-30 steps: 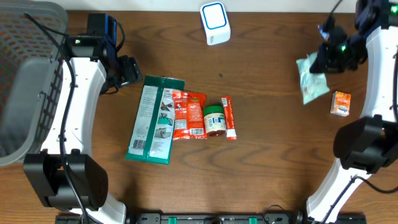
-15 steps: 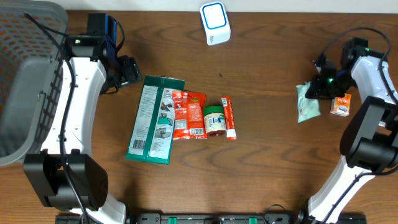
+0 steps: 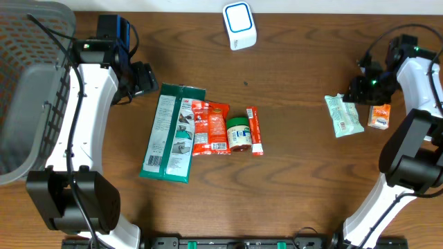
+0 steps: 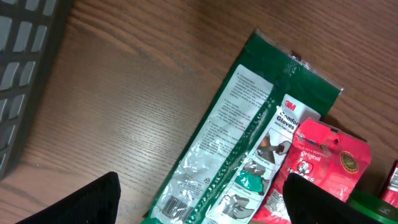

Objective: Scan the item barcode
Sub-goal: 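Carry the wipes pack right and lower it beside the Kleenex pack, then release the wipes pack and move the right gripper back toward the items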

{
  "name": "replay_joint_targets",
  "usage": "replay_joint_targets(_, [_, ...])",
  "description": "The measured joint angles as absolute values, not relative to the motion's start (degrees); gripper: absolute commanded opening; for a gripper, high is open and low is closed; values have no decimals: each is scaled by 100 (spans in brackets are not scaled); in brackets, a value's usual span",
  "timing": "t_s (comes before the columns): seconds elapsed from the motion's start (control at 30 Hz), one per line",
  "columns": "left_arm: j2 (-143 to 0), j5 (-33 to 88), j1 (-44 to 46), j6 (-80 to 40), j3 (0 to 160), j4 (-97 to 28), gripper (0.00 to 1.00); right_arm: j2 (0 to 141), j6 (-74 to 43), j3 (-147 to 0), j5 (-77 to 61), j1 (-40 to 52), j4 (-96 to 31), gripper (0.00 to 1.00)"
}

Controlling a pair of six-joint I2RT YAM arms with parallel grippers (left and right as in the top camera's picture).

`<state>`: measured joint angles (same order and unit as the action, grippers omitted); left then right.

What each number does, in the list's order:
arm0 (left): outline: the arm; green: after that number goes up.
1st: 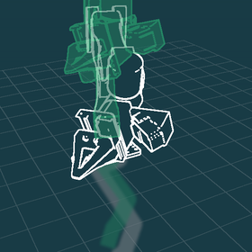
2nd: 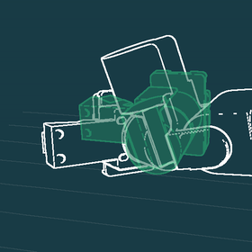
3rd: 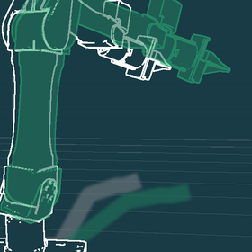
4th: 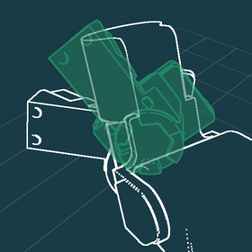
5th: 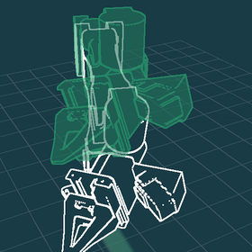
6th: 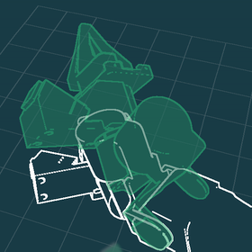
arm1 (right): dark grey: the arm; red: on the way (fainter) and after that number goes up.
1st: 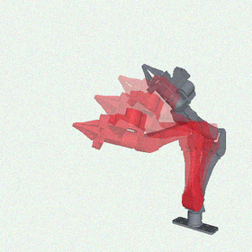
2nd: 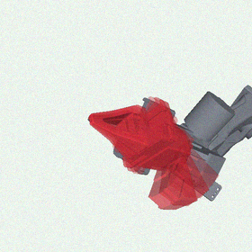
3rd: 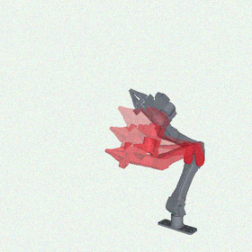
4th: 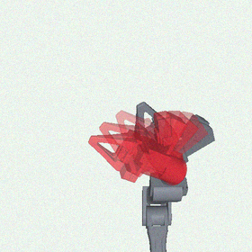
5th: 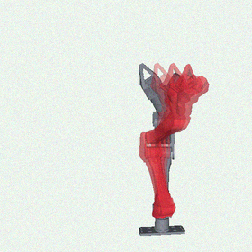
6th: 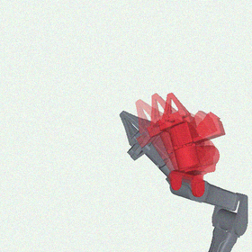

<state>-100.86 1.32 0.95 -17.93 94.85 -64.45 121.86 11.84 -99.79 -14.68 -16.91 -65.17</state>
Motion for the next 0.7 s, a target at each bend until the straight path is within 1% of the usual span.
replay_joint_targets(0.03, [-10086, 130, 95, -1796, 9485, -6442, 84, 12186, 1153, -10038, -1579, -1680, -6582, 29])
replay_joint_targets(0.1, [-10086, 132, 95, -1793, 9485, -6445, 84, 12180, 1120, -10088, -1793, -1629, -6748, 17])
replay_joint_targets(0.2, [-10086, 132, 95, -1796, 9485, -6445, 84, 12180, 1063, -9990, -1964, -1472, -6722, 10])
replay_joint_targets(0.43, [-10086, 132, 95, -1796, 9485, -6440, 84, 12178, 1031, -9072, -1769, -856, -5924, 11])
replay_joint_targets(0.47, [-10086, 130, 95, -1796, 9485, -6445, 84, 12178, 1031, -8921, -1671, -779, -5800, 10])
replay_joint_targets(0.53, [-10086, 132, 95, -1796, 9485, -6442, 84, 12178, 1031, -8632, -1417, -650, -5651, 4])
replay_joint_targets(0.7, [-10086, 132, 95, -1796, 9485, -6445, 84, 12143, 886, -8510, -819, -576, -5522, 3])
